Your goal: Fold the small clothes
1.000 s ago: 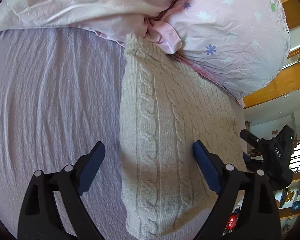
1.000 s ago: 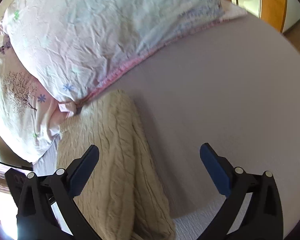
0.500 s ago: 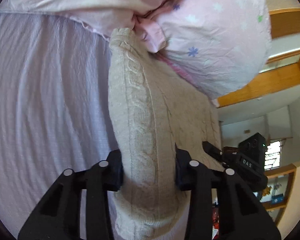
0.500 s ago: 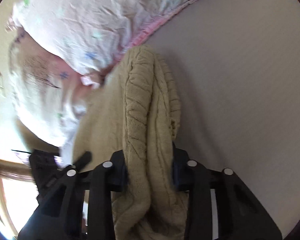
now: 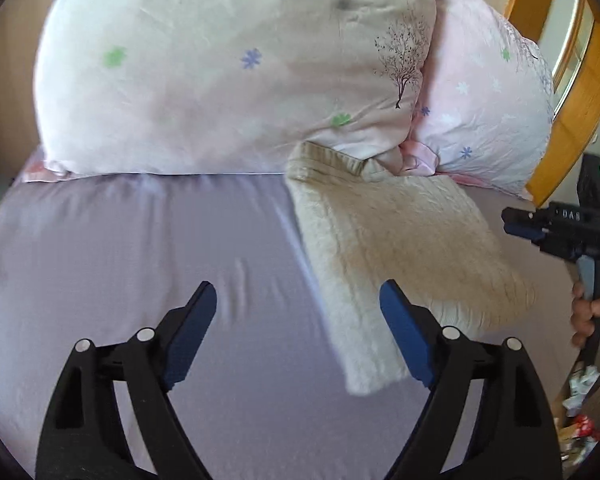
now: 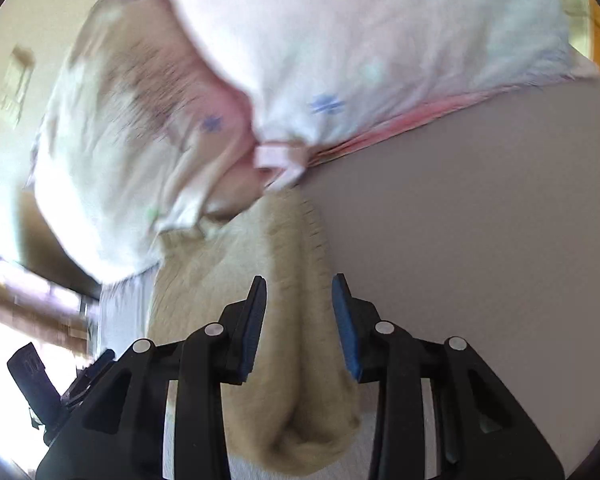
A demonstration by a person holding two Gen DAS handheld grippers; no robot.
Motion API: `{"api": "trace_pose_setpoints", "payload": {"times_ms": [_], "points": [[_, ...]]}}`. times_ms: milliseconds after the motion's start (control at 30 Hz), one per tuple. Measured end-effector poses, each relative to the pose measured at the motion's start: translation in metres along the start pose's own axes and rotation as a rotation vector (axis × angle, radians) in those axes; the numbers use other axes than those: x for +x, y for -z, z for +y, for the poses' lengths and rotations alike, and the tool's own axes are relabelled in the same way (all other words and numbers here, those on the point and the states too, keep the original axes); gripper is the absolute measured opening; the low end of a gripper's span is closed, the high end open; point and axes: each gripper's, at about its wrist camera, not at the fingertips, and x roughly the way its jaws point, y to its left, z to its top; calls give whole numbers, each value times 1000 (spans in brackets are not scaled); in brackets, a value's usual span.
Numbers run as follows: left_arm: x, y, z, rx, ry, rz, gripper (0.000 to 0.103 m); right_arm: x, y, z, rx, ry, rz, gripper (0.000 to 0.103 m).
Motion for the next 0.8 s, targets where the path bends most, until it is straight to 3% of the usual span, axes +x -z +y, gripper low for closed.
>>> {"api": "trace_pose_setpoints", "payload": {"times_ms": [67,133,267,300,333,367,400,533,600,700,800], "points": [[-6,15,1,-12,-25,16,90,9,0,8,-86,16,35,36],[-11,29,2,-49,-22,43,91,34,10,6,-169,198,129,38],[-13,53,-4,-76,-43,83,100,13,6,9,-109,202,84,41],[-12,57,-8,-71,-64,88,101,-4,11,15,-143,208,37,50],[-10,61,-12,-63,-89,88,101,-25,20,21,-172,222,-21,78],[-8,65,-16,-55,-107,92,101,-37,28,23,-180,233,-54,93],[-5,67,-20,-50,-107,99,101,-55,44,24,-192,248,-99,102],[10,77,-34,-26,-115,149,101,-73,95,10,-182,327,-104,102],[15,83,-44,7,-127,167,101,-60,120,-1,-188,380,-37,102],[17,90,-51,34,-141,165,101,-36,138,-7,-195,393,58,102],[17,98,-50,22,-151,167,101,-21,149,-1,-233,405,71,102]]}}
